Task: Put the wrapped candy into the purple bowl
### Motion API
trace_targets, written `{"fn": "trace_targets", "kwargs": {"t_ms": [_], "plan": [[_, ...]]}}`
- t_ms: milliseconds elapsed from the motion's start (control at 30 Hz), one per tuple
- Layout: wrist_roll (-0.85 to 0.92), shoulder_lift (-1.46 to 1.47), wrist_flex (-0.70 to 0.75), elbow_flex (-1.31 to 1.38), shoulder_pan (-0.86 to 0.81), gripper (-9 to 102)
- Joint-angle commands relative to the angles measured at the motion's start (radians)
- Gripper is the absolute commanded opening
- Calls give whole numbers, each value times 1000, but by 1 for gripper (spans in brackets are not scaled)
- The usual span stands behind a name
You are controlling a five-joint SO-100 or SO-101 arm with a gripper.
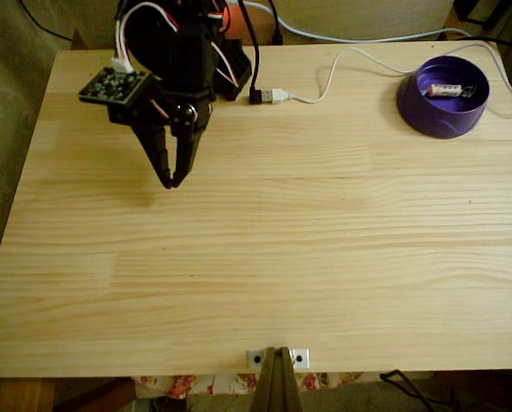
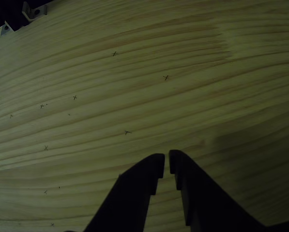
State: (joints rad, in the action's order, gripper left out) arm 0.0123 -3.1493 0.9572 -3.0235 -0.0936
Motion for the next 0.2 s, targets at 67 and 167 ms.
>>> {"fn": "trace_targets", "kwargs": {"t_ms": [67,167], "plan": [[-3,-8,-3,17,-6,1],[-3,-8,-3,17,-6,1]]}}
